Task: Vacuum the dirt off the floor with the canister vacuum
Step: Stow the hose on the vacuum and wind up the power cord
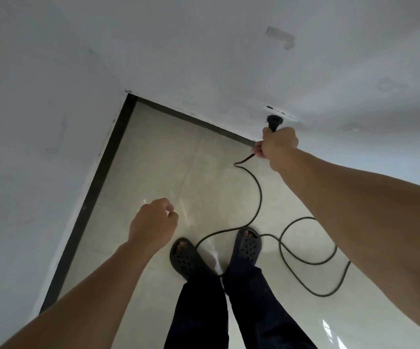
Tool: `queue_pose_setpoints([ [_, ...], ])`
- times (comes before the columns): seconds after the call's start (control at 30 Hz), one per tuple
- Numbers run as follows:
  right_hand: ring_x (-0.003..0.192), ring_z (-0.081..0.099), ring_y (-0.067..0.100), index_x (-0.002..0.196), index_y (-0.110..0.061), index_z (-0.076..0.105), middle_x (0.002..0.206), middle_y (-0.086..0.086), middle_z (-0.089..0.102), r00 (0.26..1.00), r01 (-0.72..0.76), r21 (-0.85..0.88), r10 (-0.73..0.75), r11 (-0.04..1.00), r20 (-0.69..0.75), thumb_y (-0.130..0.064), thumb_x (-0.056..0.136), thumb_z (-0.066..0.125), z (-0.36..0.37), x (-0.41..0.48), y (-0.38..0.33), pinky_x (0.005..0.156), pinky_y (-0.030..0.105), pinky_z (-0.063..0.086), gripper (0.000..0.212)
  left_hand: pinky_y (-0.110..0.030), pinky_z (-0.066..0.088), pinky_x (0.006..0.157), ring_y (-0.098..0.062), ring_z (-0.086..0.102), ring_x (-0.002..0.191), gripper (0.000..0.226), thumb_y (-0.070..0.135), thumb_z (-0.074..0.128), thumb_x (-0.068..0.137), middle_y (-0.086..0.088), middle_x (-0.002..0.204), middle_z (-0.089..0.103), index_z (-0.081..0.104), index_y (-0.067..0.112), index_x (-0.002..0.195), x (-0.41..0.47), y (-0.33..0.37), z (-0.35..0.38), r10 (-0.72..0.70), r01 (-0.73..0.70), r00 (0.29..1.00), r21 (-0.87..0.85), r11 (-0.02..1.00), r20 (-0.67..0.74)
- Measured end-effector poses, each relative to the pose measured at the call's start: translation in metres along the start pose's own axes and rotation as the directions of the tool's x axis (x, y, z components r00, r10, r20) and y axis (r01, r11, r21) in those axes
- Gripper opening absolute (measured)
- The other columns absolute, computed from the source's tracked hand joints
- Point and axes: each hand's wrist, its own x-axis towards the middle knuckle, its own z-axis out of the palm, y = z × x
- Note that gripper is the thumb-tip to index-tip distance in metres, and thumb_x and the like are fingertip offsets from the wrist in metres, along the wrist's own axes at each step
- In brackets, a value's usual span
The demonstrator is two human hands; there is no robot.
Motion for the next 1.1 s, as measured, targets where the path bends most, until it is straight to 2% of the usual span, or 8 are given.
queue_pose_setpoints([
  [0.1,0.045,0.066,0.016,0.108,0.0,0.06,0.094,0.014,0.067,0.999,-0.007,0.027,0.006,1.0,0.04,-0.017,0.101,0.057,-0.002,-0.001,-0.001,0.046,0.026,0.057,0.019,-0.035,0.053,0.076,-0.02,0.062,0.085,0.022,0.026,0.052,0.093,-0.002,0.1,0.067,0.063,0.019,0.111,0.002,-0.001,-0.014,0.008,-0.007,0.999,0.024,1.0,-0.042],
  [0.27,0.067,0.068,0.022,0.124,0.005,0.055,0.089,0.015,0.065,0.994,0.024,0.045,-0.029,0.999,0.108,-0.019,0.1,0.053,-0.001,-0.001,0.007,0.058,0.027,0.06,0.034,-0.037,0.055,0.077,-0.019,0.062,0.081,0.02,0.026,0.053,0.093,-0.002,0.096,0.066,0.063,0.02,0.108,0.004,0.005,-0.025,0.025,-0.023,0.996,0.021,1.0,-0.08],
  [0.43,0.071,0.067,0.022,0.127,0.004,0.053,0.098,0.017,0.064,0.984,0.038,0.042,-0.044,0.998,0.171,-0.016,0.102,0.049,0.001,-0.003,0.002,0.05,0.022,0.054,0.033,-0.038,0.055,0.079,-0.018,0.063,0.082,0.021,0.024,0.053,0.094,-0.001,0.097,0.066,0.064,0.017,0.11,0.007,0.007,-0.027,0.046,-0.044,0.994,0.018,0.999,-0.103],
  [0.57,0.067,0.066,0.021,0.123,0.004,0.055,0.086,0.013,0.064,0.988,0.032,0.017,-0.034,0.999,0.148,-0.018,0.1,0.052,0.003,-0.005,0.007,0.064,0.03,0.059,0.032,-0.037,0.055,0.08,-0.018,0.063,0.082,0.02,0.023,0.054,0.093,-0.002,0.095,0.067,0.064,0.016,0.109,0.006,0.007,-0.026,0.033,-0.033,0.993,0.002,0.999,-0.11],
  [0.67,0.075,0.072,0.025,0.096,-0.002,0.057,0.098,0.013,0.065,0.995,0.013,-0.041,-0.008,0.999,0.103,-0.011,0.101,0.053,0.001,-0.006,0.0,0.078,0.036,0.061,0.011,-0.037,0.056,0.078,-0.015,0.063,0.078,0.021,0.022,0.054,0.094,0.0,0.09,0.065,0.064,0.016,0.11,0.003,0.007,-0.027,0.028,-0.028,0.995,0.006,1.0,-0.098],
  [0.8,0.065,0.071,0.029,0.099,0.002,0.057,0.09,0.019,0.069,0.978,-0.131,0.02,0.126,0.991,0.167,-0.014,0.096,0.062,0.011,-0.031,0.009,0.061,0.038,0.063,0.016,-0.037,0.055,0.079,-0.016,0.062,0.081,0.022,0.022,0.053,0.094,0.002,0.092,0.062,0.063,0.015,0.112,-0.001,0.01,-0.027,0.006,-0.004,0.993,0.02,1.0,-0.114],
  [0.9,0.075,0.072,0.026,0.084,-0.005,0.057,0.079,0.01,0.069,0.943,-0.18,-0.029,0.181,0.983,0.278,-0.019,0.098,0.063,0.017,-0.072,0.059,0.077,0.04,0.062,0.02,-0.036,0.056,0.074,-0.016,0.062,0.073,0.018,0.021,0.054,0.094,0.003,0.083,0.062,0.063,0.015,0.108,-0.01,0.015,-0.024,-0.012,0.01,0.995,-0.015,1.0,-0.103],
  [1.1,0.059,0.059,0.018,0.087,-0.007,0.069,0.079,0.009,0.069,0.968,-0.169,0.012,0.164,0.986,0.192,-0.035,0.099,0.06,-0.028,-0.081,0.08,0.062,0.033,0.057,0.032,-0.039,0.056,0.08,-0.019,0.063,0.079,0.021,0.023,0.053,0.094,-0.004,0.094,0.065,0.063,0.016,0.111,-0.027,0.011,-0.03,0.003,0.0,0.995,0.03,1.0,-0.099],
])
